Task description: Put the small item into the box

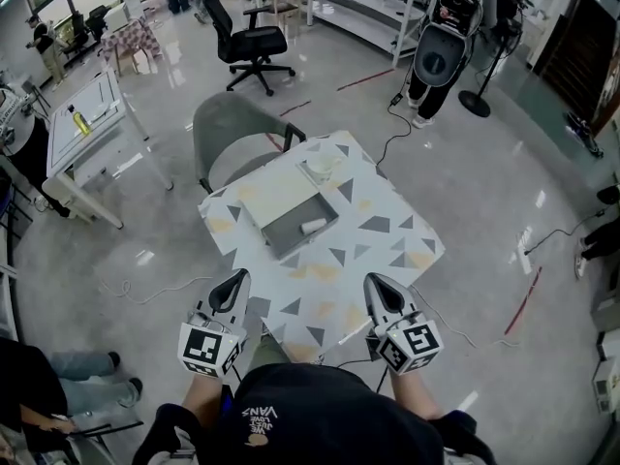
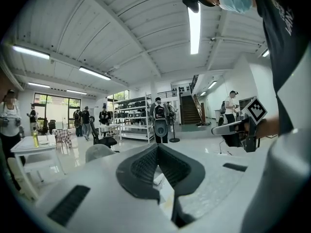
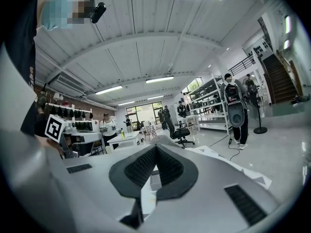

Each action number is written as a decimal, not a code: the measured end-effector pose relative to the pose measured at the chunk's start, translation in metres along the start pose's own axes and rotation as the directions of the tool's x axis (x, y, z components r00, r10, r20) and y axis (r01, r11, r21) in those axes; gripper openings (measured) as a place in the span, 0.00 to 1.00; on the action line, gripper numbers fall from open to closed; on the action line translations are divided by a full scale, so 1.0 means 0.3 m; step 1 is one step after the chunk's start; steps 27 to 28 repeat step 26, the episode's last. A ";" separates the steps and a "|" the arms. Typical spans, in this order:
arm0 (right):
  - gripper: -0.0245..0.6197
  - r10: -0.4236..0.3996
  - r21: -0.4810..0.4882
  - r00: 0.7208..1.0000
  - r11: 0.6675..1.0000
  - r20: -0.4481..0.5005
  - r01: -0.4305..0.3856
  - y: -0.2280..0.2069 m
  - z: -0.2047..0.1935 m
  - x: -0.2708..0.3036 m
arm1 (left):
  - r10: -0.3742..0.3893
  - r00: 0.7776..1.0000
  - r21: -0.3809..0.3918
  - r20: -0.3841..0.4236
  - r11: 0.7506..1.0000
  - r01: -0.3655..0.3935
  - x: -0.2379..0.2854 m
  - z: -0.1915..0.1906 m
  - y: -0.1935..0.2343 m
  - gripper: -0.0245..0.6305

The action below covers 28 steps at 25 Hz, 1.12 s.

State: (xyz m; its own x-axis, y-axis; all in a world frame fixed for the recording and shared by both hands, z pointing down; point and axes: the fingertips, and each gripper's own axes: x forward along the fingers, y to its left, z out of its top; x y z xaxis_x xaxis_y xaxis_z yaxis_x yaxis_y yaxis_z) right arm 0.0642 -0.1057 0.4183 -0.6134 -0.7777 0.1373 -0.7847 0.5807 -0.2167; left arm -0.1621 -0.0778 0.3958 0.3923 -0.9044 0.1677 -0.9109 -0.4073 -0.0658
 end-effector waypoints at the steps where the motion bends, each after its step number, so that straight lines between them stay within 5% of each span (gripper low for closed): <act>1: 0.04 0.003 0.000 1.000 1.000 -0.002 -0.003 0.003 -0.002 0.001 | 0.002 1.000 0.000 0.001 1.000 -0.002 -0.005 -0.002 -0.001 0.05; 28: 0.04 0.013 -0.015 1.000 1.000 -0.028 -0.014 -0.013 -0.032 0.039 | -0.015 1.000 -0.008 -0.005 1.000 0.015 0.031 -0.040 -0.049 0.05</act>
